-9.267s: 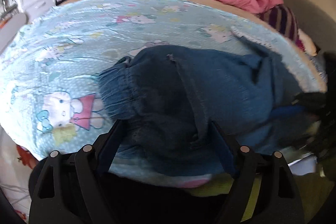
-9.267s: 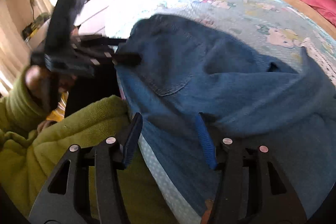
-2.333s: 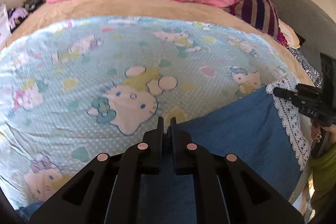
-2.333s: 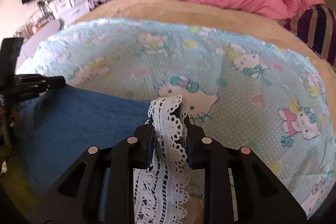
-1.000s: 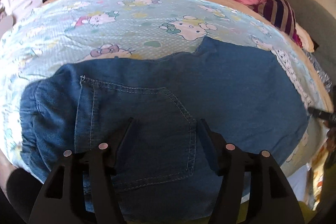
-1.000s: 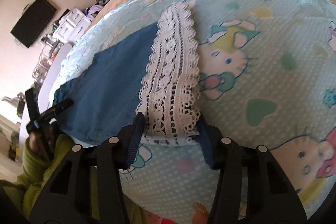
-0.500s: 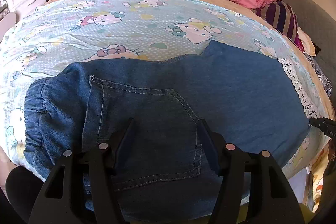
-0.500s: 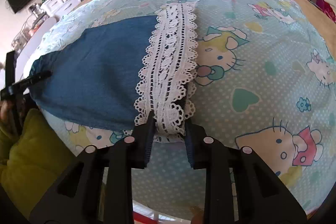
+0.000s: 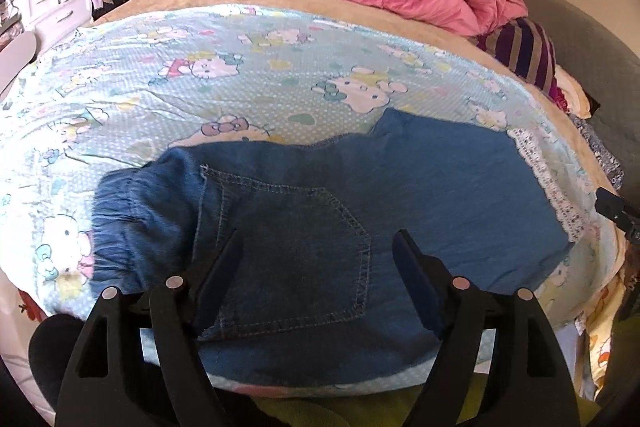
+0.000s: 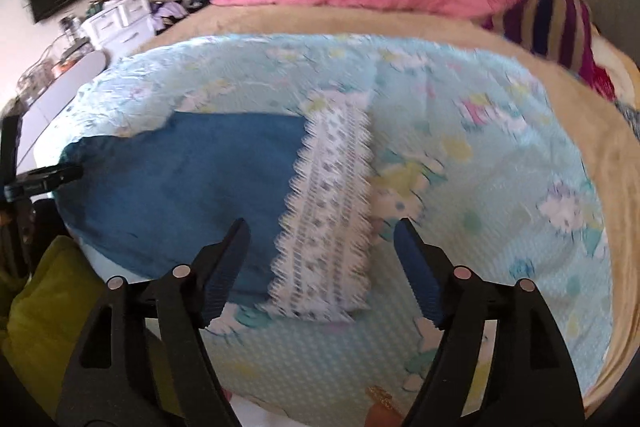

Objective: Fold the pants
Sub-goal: 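Open the right tool and lift it off the lace hem, then grasp the elastic waistband with the left tool and adjust it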

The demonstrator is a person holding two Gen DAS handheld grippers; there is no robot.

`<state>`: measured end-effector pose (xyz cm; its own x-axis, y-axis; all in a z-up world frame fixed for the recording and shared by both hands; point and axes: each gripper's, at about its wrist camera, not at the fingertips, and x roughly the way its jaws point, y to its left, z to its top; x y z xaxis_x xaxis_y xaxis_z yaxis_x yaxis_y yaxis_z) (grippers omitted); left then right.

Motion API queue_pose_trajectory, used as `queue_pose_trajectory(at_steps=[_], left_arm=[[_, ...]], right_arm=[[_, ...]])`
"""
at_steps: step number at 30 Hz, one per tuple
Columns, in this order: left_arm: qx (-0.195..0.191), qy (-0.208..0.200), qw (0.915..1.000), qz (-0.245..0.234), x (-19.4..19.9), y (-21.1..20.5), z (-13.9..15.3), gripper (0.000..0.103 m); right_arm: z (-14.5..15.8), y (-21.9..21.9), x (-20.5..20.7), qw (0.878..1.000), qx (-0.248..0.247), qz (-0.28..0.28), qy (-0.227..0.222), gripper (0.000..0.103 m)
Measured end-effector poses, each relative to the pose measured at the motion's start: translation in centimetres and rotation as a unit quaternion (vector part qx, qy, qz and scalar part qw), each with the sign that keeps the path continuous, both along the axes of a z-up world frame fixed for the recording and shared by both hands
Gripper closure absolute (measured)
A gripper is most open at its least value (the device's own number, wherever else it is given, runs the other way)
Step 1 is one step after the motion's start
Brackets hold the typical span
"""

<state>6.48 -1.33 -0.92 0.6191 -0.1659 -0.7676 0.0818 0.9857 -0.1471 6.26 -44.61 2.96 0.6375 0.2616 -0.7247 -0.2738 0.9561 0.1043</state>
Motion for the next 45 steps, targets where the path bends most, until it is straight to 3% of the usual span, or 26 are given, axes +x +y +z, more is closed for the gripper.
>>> queue_pose_trajectory(at_steps=[1,3,10,18,24,29,45], left_arm=[[0.000,-0.003,1.0000,0.001,-0.2,0.1,0.4,0.024],[0.002,-0.011,0.9999,0.007,-0.7,0.5,0.9,0.008],[0.008,-0.023,0.9990,0.037,-1.2,2.6,2.0,0.008],[0.023,0.010,0.9962,0.084,-0.7,6.0,0.5,0.008],[0.027,0.052,0.9914,0.117,0.1,8.5,-2.3,0.008],[-0.004,0.062,0.9904,0.124,0.2,9.8,-3.6,0.007],[0.038,-0.020,0.9944,0.097,-1.9,5.7,3.2,0.007]], right_arm=[[0.0,0.6,0.1,1.000,0.001,0.008,-0.002,0.032],[0.0,1.9,0.3,1.000,0.003,0.026,-0.005,0.031],[-0.9,7.2,0.9,0.996,0.011,0.089,0.005,0.028],[-2.6,12.0,1.3,0.989,0.005,0.143,0.034,0.027],[-5.6,11.6,2.8,0.989,-0.016,0.107,0.099,0.026],[-6.0,11.2,2.6,0.989,-0.006,0.107,0.100,0.024],[-1.4,8.3,1.5,0.996,0.035,0.074,0.041,0.018]])
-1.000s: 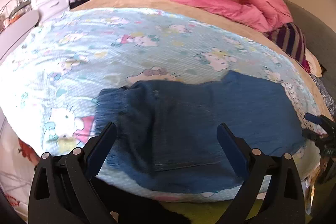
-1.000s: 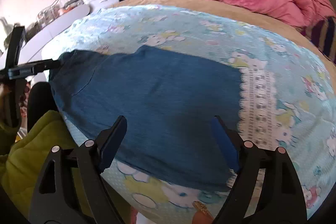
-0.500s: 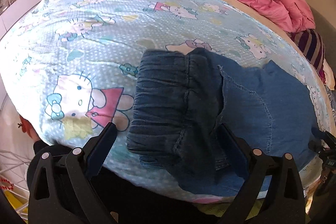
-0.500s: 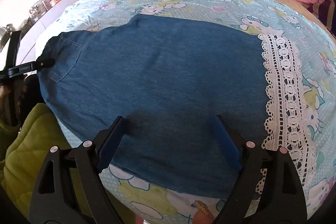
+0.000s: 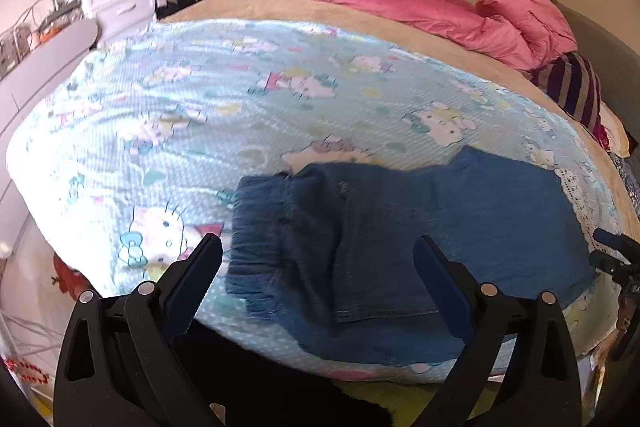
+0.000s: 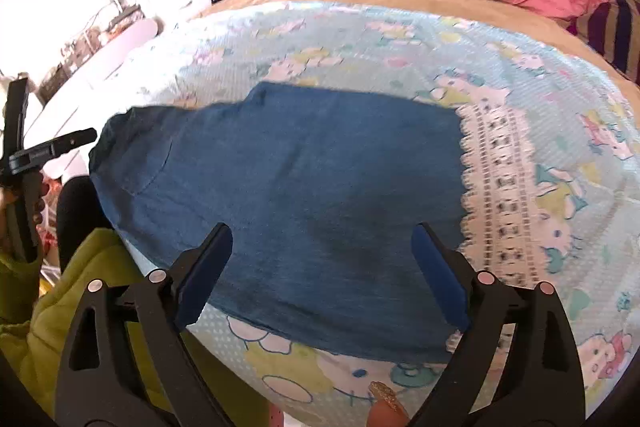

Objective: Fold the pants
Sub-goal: 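Grasp the elastic waistband with the left tool and adjust it, then move the right tool to the lace hem end of the folded pants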

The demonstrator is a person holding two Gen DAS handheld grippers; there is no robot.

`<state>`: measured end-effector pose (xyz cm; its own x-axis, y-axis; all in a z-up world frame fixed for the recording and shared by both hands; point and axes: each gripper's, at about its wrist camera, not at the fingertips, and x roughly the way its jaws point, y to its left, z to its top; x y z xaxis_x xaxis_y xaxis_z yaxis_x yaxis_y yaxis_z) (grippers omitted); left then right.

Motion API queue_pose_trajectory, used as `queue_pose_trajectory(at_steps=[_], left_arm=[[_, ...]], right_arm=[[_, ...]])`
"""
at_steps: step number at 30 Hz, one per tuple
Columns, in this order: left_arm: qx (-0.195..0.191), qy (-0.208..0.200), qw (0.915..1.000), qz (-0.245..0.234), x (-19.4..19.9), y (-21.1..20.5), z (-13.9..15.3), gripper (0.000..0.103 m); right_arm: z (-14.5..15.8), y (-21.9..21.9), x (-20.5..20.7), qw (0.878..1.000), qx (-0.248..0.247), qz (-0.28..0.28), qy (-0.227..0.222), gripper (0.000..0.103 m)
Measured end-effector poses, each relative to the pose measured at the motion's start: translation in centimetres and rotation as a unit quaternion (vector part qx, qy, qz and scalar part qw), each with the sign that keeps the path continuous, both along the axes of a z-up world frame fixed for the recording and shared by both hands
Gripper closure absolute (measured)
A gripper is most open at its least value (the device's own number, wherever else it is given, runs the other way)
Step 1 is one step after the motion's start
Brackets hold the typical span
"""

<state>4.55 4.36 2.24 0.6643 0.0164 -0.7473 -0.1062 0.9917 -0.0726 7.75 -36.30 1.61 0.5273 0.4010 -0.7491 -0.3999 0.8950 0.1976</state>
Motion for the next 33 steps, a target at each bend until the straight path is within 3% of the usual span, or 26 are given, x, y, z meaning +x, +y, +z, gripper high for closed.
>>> queue_pose_trajectory(at_steps=[18,33], left_arm=[[0.022,-0.027,0.9967,-0.073,1.8,-7.3,3.2,0.005],[0.034,-0.005,0.9871,-0.157,5.7,-14.6,1.7,0.005]], right_arm=[[2.6,-7.3,-1.5,0.995,0.012,-0.085,-0.047,0.015],[0.8,-9.5,-1.5,0.993,0.015,-0.109,-0.030,0.014]])
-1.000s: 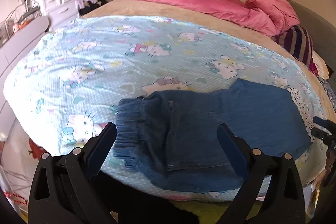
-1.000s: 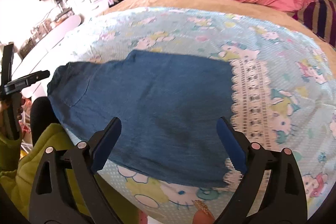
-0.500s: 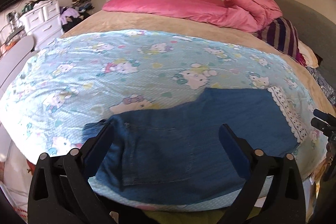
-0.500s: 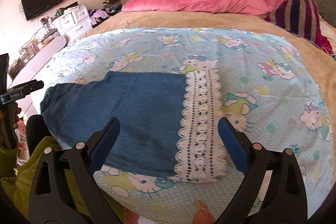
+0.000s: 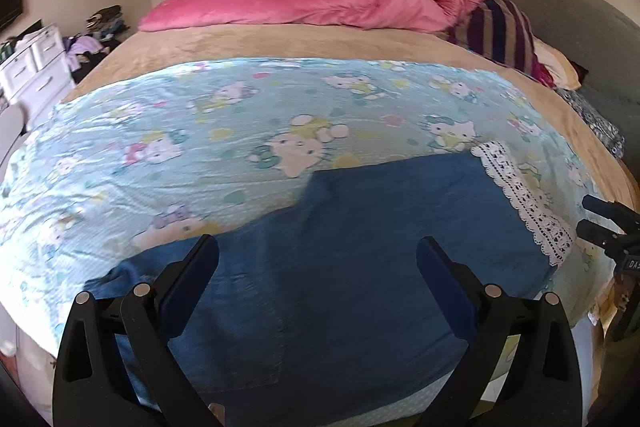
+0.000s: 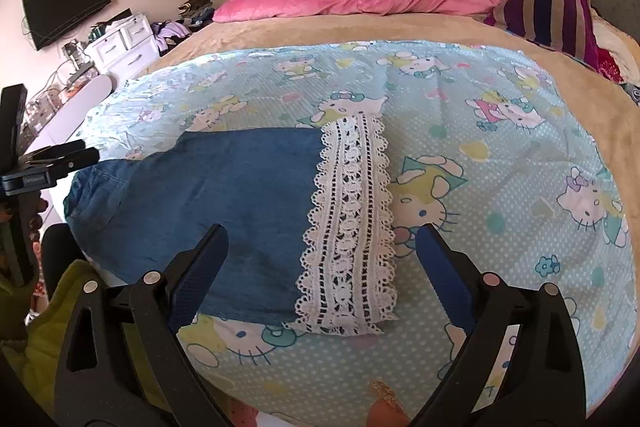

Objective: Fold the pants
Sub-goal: 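Move the right tool to the lace hem end of the folded pants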

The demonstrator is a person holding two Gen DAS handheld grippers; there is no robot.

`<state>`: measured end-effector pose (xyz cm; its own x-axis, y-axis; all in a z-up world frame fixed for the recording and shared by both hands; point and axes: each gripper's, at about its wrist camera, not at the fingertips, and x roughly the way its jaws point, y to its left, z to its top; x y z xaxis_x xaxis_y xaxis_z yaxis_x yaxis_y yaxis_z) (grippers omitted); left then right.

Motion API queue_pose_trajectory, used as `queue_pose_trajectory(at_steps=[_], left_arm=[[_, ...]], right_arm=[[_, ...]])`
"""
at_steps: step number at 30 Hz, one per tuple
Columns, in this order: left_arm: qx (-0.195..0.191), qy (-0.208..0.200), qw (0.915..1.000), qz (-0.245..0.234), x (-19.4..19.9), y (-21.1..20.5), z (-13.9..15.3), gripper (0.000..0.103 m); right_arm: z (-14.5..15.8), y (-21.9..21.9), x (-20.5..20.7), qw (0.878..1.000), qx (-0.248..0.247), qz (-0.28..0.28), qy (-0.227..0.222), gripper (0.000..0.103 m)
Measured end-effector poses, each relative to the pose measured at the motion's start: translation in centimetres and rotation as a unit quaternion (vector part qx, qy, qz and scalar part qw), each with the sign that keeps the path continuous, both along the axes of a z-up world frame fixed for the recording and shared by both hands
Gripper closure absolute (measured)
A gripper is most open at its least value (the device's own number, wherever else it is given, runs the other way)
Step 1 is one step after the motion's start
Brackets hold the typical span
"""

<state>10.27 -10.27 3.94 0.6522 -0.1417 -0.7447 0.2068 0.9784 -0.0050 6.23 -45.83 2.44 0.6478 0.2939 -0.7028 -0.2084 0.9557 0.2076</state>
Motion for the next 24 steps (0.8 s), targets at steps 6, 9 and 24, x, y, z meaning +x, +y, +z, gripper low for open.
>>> queue_pose_trajectory(at_steps=[6,9,24], left_arm=[[0.010,0.011,0.9996,-0.024,1.8,-2.5,-0.9,0.005],[0.019,0.018,0.9990,-0.035,2.9,-3.9,-1.5,0.005],[-0.004,0.056,0.9919,-0.114,10.5,-11.4,-4.6,0.005]], right_arm=[[-1.2,-0.5,0.1,1.000,0.009,-0.003,0.012,0.014],[-2.0,-0.7,0.3,1.000,0.017,-0.005,0.022,0.014],[-5.1,-0.9,0.8,0.997,0.046,-0.018,0.065,0.014]])
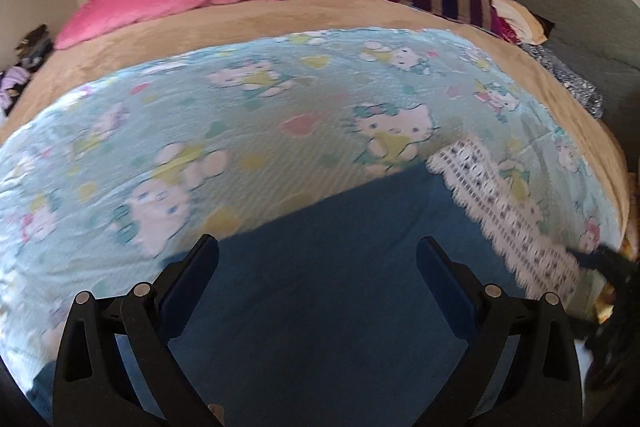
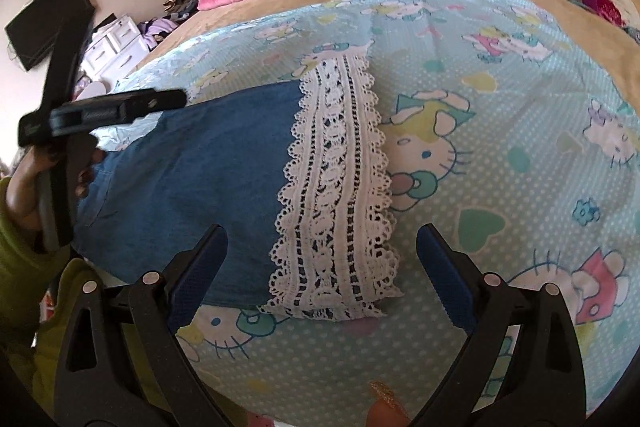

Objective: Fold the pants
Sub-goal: 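Move the right tool to the lace hem end of the folded pants, then grasp the lace hem with the right tool and fold it over toward the waistband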

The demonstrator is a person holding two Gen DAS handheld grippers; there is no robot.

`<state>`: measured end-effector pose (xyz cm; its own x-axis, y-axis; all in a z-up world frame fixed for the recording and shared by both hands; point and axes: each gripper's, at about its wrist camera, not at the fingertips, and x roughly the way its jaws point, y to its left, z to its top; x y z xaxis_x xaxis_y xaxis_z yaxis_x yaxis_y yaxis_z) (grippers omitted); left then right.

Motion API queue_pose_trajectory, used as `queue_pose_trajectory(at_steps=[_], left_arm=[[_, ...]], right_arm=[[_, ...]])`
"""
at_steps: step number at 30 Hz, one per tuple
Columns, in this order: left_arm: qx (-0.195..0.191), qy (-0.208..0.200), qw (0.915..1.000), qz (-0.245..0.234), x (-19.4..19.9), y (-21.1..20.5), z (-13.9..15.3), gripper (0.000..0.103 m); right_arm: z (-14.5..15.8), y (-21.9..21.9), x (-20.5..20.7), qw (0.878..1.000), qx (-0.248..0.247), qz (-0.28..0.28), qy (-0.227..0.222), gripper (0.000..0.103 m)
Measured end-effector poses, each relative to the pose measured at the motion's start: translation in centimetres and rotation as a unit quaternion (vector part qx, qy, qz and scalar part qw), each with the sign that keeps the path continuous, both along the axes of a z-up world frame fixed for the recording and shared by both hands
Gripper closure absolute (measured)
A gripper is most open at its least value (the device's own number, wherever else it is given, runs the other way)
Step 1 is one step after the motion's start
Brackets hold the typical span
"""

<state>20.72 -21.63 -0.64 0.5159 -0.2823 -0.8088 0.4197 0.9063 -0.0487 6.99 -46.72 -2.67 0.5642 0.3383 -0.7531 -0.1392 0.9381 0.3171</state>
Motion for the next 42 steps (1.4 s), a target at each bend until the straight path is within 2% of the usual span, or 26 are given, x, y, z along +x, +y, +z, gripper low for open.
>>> queue_pose_trajectory(at_steps=[10,14,16,18,20,22,26,27,28,30,31,32,37,39,42], left_arm=[[0.008,0.038,0.9965,-0.074,4.8,-6.4,-3.2,0.005],[-0.016,0.065,0.9928,-0.099,5.3,-7.6,-4.4,0.007],[-0.024,0.082,0.9894,-0.117,5.2,-8.2,-5.1,0.028],[-0.011,0.074,0.9892,-0.126,4.9,-8.7,-5.5,0.028],[-0.016,0.076,0.9889,-0.127,4.9,-8.9,-5.5,0.031],[-0.028,0.083,0.9880,-0.128,4.9,-9.1,-5.6,0.043],[-0.014,0.087,0.9896,-0.113,4.4,-9.8,-5.8,0.053],[-0.017,0.092,0.9901,-0.105,4.4,-9.8,-5.7,0.060],[-0.021,0.095,0.9897,-0.105,4.2,-10.1,-5.6,0.072],[-0.018,0.089,0.9893,-0.113,3.6,-10.6,-5.6,0.080],[-0.011,0.082,0.9899,-0.116,3.3,-10.9,-5.6,0.082],[-0.012,0.079,0.9900,-0.117,3.2,-10.9,-5.7,0.083],[-0.058,0.095,0.9881,-0.107,3.4,-9.4,-5.7,0.090],[-0.076,0.096,0.9867,-0.107,3.3,-8.9,-5.3,0.091],[-0.113,0.091,0.9836,-0.106,3.1,-7.5,-4.1,0.092]], right_arm=[[-0.8,0.4,0.2,1.000,0.024,0.001,0.004,0.014],[-0.9,0.7,0.2,0.999,0.033,0.010,0.001,0.014],[-1.0,0.6,0.3,0.999,0.044,0.011,0.001,0.020],[-1.1,0.5,0.5,0.999,0.051,0.012,-0.001,0.021],[-1.2,0.6,0.7,0.999,0.052,0.011,-0.003,0.024],[-1.3,0.7,0.9,0.998,0.057,0.015,-0.005,0.031],[-1.5,1.0,1.1,0.998,0.055,0.019,-0.012,0.039],[-1.5,1.1,1.1,0.998,0.057,0.022,-0.014,0.044],[-1.5,1.1,1.2,0.998,0.059,0.025,-0.015,0.052],[-1.5,1.2,1.3,0.998,0.063,0.028,-0.012,0.058],[-1.5,1.3,1.4,0.997,0.067,0.033,-0.012,0.067],[-1.4,1.4,1.6,0.997,0.072,0.038,-0.011,0.070],[-0.6,2.3,1.6,0.996,0.074,0.049,-0.022,0.086],[0.2,2.8,1.5,0.995,0.075,0.060,-0.035,0.090],[1.6,3.9,1.5,0.993,0.068,0.077,-0.051,0.091]])
